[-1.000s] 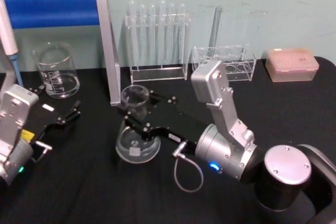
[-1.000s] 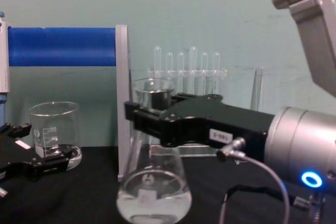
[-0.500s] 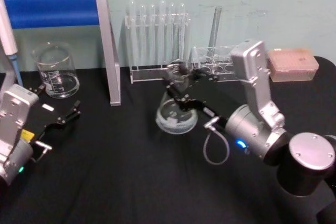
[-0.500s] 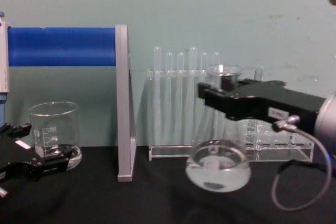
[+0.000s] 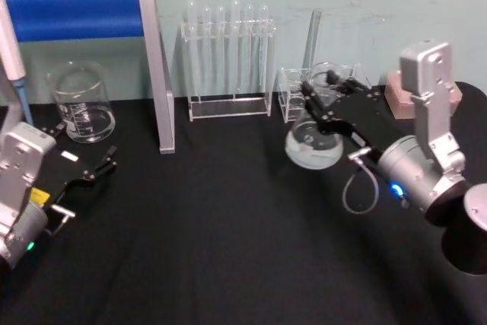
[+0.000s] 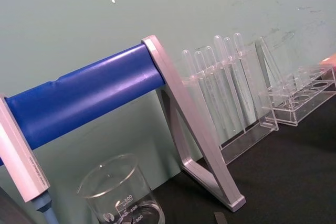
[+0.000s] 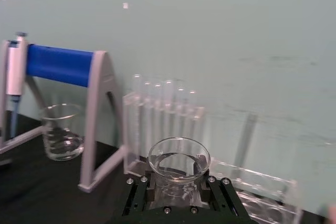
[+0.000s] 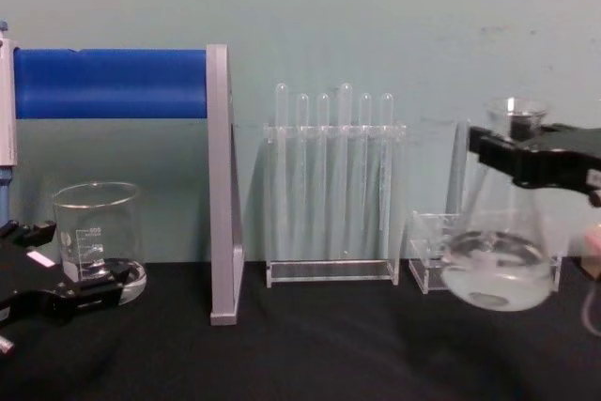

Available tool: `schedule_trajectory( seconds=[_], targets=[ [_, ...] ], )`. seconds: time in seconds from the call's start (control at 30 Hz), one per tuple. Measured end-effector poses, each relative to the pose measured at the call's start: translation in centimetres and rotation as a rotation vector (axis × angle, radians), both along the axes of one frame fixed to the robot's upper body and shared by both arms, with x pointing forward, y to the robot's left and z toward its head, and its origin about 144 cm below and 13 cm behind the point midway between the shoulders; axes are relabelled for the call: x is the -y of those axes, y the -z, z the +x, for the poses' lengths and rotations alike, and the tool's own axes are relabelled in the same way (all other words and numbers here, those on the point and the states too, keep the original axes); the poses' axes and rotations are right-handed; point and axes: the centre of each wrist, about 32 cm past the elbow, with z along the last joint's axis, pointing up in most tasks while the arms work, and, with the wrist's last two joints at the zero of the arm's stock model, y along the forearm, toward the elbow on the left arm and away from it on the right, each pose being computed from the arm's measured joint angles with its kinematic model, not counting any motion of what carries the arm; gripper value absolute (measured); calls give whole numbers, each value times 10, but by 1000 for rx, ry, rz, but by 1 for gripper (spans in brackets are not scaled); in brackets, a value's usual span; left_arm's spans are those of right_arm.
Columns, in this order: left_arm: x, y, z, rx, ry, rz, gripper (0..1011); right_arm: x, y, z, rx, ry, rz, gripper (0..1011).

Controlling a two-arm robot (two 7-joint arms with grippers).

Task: Grasp the erlenmeyer flask with one hand, shake it three times, then place it back.

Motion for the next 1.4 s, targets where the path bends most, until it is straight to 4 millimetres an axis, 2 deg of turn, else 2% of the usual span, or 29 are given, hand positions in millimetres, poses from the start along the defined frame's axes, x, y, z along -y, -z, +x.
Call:
schedule_trajectory(
  seconds=[0.4,0.73,1.13,1.4],
  targets=[
    [0,0,0,0,0,0,1001,21,1,-1,-6,86,-9,449],
    [0,0,0,0,0,0,1001,24,1,-2,-7,101,-4,449],
    [0,0,0,0,0,0,1001,-1,2,-3,-12,-10,5,449],
    [0,0,0,0,0,0,1001,-32,3,-6,-24,-153,2,449]
  ],
)
